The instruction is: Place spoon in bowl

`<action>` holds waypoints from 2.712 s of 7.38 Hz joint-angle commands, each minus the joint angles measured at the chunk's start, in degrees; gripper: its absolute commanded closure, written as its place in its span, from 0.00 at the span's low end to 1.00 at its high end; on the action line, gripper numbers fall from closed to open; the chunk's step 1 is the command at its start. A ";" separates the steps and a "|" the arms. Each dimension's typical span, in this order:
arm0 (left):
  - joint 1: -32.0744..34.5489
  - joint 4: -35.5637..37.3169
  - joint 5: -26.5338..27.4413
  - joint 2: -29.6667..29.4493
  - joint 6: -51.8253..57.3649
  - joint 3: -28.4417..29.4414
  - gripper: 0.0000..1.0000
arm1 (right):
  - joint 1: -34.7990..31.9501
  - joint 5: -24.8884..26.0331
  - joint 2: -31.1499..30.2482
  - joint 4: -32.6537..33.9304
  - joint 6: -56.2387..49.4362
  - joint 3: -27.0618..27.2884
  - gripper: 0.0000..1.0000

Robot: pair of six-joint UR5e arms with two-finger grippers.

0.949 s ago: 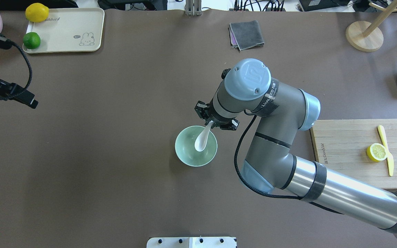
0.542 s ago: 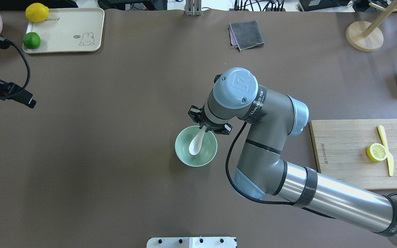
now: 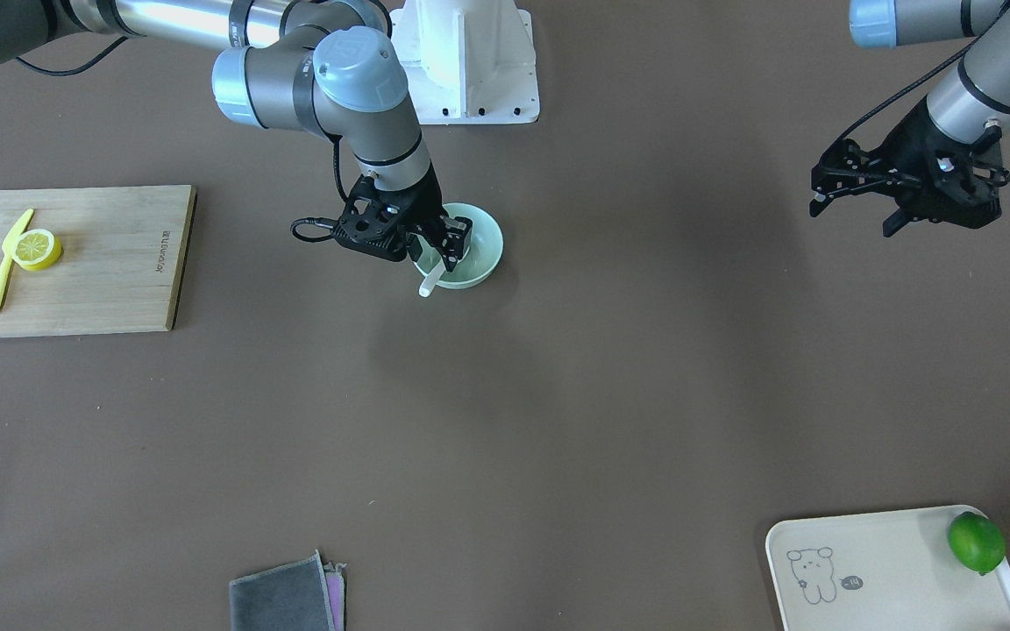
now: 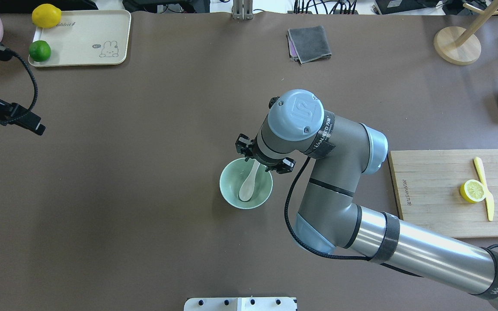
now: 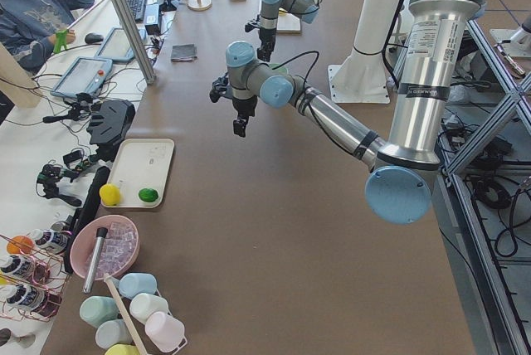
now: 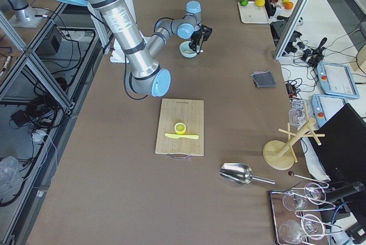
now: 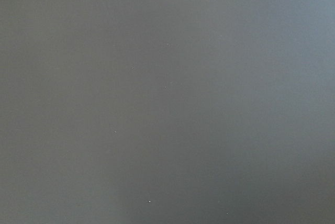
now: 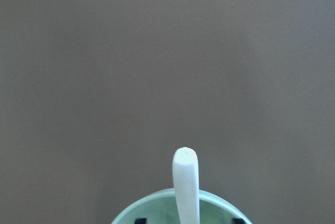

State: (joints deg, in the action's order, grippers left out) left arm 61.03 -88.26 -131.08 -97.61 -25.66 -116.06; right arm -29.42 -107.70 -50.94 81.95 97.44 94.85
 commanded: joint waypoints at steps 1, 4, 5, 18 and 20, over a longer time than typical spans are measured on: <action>1.98 0.02 0.21 0.05 0.52 0.05 0.03 | -3.77 -2.84 -5.01 1.10 -0.84 6.52 0.00; 11.70 0.28 0.83 2.16 19.60 7.31 0.03 | -19.92 -16.54 -25.63 4.36 -26.06 20.43 0.00; 16.27 0.37 0.74 4.25 26.47 9.78 0.03 | -25.28 -19.53 -30.23 4.36 -36.08 20.63 0.00; 31.35 -0.59 -9.28 16.05 33.74 11.83 0.02 | -50.03 -25.46 -46.55 10.06 -84.96 16.33 0.00; 31.35 -1.39 -8.58 17.55 37.43 11.56 0.02 | -50.47 -25.36 -45.05 10.77 -84.96 15.63 0.00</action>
State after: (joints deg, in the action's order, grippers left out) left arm 92.33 -89.42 -140.21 -80.55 10.35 -104.38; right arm -79.57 -133.14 -96.92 91.97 12.47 110.82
